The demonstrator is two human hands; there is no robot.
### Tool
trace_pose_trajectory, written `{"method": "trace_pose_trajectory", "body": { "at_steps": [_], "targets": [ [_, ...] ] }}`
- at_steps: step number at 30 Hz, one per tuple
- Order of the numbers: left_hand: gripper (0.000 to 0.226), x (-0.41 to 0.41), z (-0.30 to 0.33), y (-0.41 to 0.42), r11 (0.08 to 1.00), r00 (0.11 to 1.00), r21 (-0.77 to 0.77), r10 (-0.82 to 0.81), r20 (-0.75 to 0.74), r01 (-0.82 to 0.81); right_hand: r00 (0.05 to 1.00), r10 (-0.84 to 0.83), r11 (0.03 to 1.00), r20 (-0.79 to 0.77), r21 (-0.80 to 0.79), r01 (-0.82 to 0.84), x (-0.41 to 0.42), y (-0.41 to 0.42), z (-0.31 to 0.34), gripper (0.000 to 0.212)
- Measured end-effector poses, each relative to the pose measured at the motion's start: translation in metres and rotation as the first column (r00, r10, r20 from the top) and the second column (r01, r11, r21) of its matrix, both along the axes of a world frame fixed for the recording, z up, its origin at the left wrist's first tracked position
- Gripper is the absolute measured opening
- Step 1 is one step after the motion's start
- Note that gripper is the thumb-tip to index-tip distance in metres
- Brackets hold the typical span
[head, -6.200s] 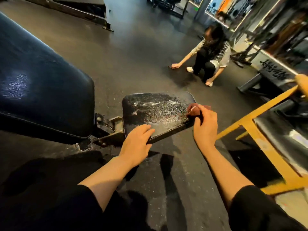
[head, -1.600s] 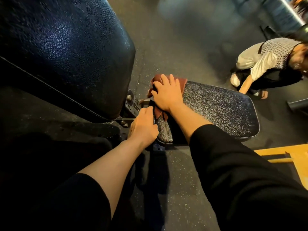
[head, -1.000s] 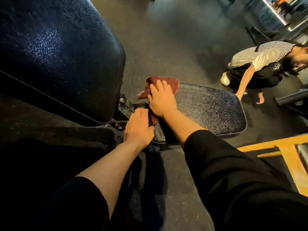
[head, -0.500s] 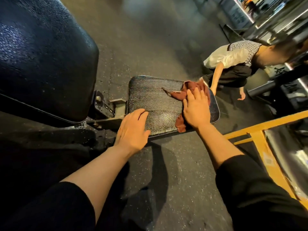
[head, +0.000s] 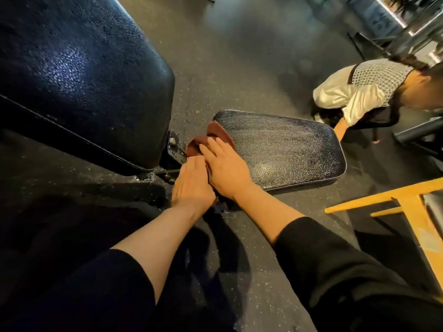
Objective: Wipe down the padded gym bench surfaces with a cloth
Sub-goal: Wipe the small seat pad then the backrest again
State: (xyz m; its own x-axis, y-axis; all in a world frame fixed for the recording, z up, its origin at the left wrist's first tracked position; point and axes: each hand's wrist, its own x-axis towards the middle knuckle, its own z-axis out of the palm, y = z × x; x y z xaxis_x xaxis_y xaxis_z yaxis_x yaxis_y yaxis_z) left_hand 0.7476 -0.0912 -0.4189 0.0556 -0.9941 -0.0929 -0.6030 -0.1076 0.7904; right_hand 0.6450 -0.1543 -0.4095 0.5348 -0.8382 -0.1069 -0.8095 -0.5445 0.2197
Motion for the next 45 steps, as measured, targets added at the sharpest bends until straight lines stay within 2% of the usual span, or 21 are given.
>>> {"method": "trace_pose_trajectory", "body": {
  "at_steps": [2,5,7,10,13,16,18,21,23,24,27,31,35,41,43,45],
  "targets": [
    [0.051,-0.001,-0.002,0.002,0.992,0.994,-0.085,-0.101,-0.042,0.097,0.987,-0.088,0.995,0.138,-0.044,0.095,-0.036,0.008,0.017,0.050],
    [0.063,-0.007,-0.003,0.004,0.982,0.985,-0.075,-0.174,-0.014,0.173,0.953,-0.251,0.945,0.167,-0.171,0.279,-0.116,0.019,0.049,0.046],
    [0.063,-0.010,-0.004,0.004,0.980,0.983,-0.072,-0.184,0.005,0.184,0.915,-0.367,0.893,0.167,-0.213,0.397,-0.158,0.025,0.064,0.044],
    [0.057,-0.010,-0.003,0.006,0.990,0.990,-0.031,-0.139,-0.022,0.138,0.885,-0.411,0.845,0.218,-0.275,0.460,-0.159,0.031,0.057,0.040],
    [0.049,-0.004,-0.003,0.008,0.996,0.996,0.034,-0.081,-0.046,0.083,0.915,-0.325,0.864,0.239,-0.318,0.390,-0.109,0.043,0.031,0.037],
    [0.044,0.006,-0.006,0.009,0.994,0.999,0.097,-0.043,-0.011,0.044,0.971,-0.169,0.946,0.171,-0.248,0.209,-0.056,0.056,0.003,0.039],
    [0.045,0.010,-0.007,0.009,0.993,1.000,0.118,-0.028,-0.002,0.028,0.985,-0.121,0.969,0.125,-0.199,0.144,-0.031,0.058,-0.005,0.041],
    [0.043,0.009,-0.008,0.009,0.994,0.999,0.106,-0.003,-0.034,0.007,0.994,-0.039,0.992,-0.104,-0.125,0.026,-0.004,0.047,-0.006,0.049],
    [0.040,0.007,-0.008,0.008,0.992,0.998,0.121,0.046,-0.037,-0.042,0.963,0.061,0.998,-0.263,0.003,-0.062,0.009,0.038,-0.004,0.051],
    [0.039,0.006,-0.007,0.008,0.989,0.997,0.133,0.076,-0.032,-0.071,0.950,0.105,0.994,-0.292,0.067,-0.090,0.014,0.033,-0.004,0.051],
    [0.042,0.005,-0.003,0.009,0.990,0.996,0.115,0.087,-0.036,-0.082,0.956,0.125,0.990,-0.264,0.090,-0.104,0.013,0.034,0.002,0.051],
    [0.050,0.011,0.001,0.008,0.994,0.993,0.065,0.088,-0.076,-0.083,0.987,0.149,0.989,-0.066,-0.001,-0.149,-0.034,0.072,0.000,0.050],
    [0.052,0.013,-0.001,0.002,0.990,0.991,0.085,0.116,-0.059,-0.111,0.999,0.028,0.999,-0.028,-0.016,-0.028,-0.033,0.057,-0.001,0.048],
    [0.059,0.000,0.005,-0.003,0.997,0.992,0.034,0.077,-0.102,-0.074,0.968,-0.246,0.969,-0.048,-0.013,0.246,-0.011,-0.072,0.013,0.048],
    [0.055,-0.004,0.005,-0.007,0.996,0.989,0.032,0.083,-0.126,-0.080,0.958,-0.281,0.959,-0.050,-0.044,0.279,-0.008,-0.086,0.011,0.050],
    [0.052,-0.007,0.002,-0.012,0.996,0.988,0.027,0.088,-0.128,-0.085,0.972,-0.234,0.971,-0.036,-0.050,0.232,-0.007,-0.068,0.007,0.051]
  ]
}}
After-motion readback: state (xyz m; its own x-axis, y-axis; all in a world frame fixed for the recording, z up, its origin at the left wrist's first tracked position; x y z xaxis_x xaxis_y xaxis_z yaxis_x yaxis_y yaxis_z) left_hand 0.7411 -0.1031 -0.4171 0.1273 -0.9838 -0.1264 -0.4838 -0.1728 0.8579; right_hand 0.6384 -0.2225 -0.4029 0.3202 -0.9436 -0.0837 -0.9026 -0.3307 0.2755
